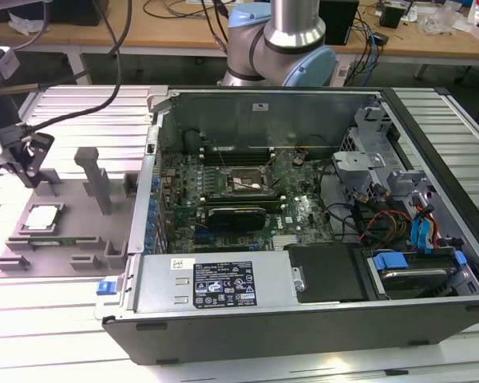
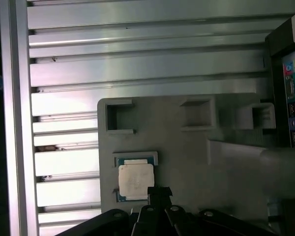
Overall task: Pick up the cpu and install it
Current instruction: 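Pick up the cpu and move it towards the insertion slot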
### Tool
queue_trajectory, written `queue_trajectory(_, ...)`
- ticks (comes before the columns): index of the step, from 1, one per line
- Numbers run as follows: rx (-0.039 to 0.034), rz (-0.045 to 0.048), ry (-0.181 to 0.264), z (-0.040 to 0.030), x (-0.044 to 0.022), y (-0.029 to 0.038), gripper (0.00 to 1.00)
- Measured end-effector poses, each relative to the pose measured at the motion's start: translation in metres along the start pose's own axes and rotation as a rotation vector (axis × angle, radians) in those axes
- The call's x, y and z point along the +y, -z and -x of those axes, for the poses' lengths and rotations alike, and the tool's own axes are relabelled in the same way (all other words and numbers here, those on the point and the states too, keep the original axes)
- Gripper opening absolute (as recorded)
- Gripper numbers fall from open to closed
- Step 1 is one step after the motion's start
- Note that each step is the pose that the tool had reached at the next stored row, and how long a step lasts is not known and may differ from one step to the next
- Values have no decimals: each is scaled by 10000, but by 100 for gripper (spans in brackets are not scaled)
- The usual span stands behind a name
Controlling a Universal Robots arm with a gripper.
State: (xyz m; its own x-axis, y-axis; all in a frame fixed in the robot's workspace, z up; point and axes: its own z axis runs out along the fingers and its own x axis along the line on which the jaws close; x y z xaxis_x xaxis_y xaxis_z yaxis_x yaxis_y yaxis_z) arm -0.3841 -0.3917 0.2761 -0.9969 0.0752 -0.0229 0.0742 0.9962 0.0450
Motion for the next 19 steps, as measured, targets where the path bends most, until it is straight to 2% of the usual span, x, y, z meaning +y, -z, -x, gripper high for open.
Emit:
queue_trajectory(9, -1, -1, -2, -8, -7, -157, 11)
queue_trajectory(19, -2, 1, 1, -83, -22, -244, 11)
